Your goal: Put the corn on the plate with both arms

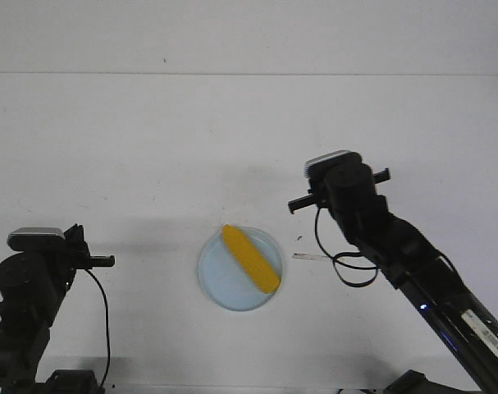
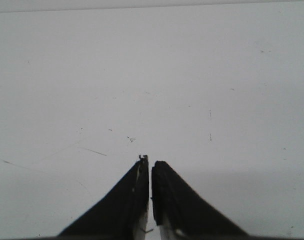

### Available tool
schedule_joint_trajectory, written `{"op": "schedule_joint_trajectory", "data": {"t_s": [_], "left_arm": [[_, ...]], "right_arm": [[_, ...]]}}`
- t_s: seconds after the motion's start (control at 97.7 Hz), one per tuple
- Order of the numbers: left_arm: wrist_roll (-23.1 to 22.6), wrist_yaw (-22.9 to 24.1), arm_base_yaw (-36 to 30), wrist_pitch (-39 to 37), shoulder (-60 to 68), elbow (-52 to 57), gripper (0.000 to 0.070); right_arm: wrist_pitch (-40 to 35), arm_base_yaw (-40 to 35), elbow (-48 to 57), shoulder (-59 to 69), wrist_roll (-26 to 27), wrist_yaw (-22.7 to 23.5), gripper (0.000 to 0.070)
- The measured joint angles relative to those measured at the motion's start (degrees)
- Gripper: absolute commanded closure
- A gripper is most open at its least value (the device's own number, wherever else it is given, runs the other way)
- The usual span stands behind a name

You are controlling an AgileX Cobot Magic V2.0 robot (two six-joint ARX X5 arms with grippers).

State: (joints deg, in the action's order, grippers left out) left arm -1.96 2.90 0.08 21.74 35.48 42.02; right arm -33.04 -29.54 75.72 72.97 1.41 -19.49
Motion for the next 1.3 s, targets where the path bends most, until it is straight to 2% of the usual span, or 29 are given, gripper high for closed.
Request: {"op": "schedule_joint_trajectory", "data": {"t_s": [0.113,0.246,0.317,0.389,0.748,0.901,1.065,1.301], "left_arm": [[0.0,0.0,0.0,0.07,-0.2,0.0,0.07],[0.0,0.02,-0.68,0.11,-0.37,0.0,0.07],[0.0,0.02,-1.07,0.11,-0.42,0.0,0.07],[0.0,0.02,-1.42,0.11,-0.46,0.0,0.07],[0.0,0.02,-2.8,0.13,-0.57,0.0,0.07],[0.0,0.0,-3.28,0.13,-0.57,0.0,0.07],[0.0,0.0,-3.34,0.13,-0.57,0.0,0.07],[0.0,0.0,-3.34,0.28,-0.85,0.0,0.07]], "right_arm": [[-2.67,7.45,0.0,-1.75,-1.16,2.4,0.0698],[-6.51,16.9,-0.7,-1.88,-2.19,10.38,0.0698],[-6.23,21.31,-2.99,-2.43,-2.51,14.97,0.0698],[-5.57,24.28,-6.62,-3.52,-2.69,17.42,0.0698],[1.46,26.01,-30.23,-18.05,-2.43,18.01,0.0698],[1.14,26.01,-38.23,-28.3,-2.19,18.01,0.0698],[-1.16,26.01,-41.33,-41.05,-2.05,18.01,0.0698],[-0.52,25.94,-41.31,-57.4,-2.08,18.01,0.0698]]}}
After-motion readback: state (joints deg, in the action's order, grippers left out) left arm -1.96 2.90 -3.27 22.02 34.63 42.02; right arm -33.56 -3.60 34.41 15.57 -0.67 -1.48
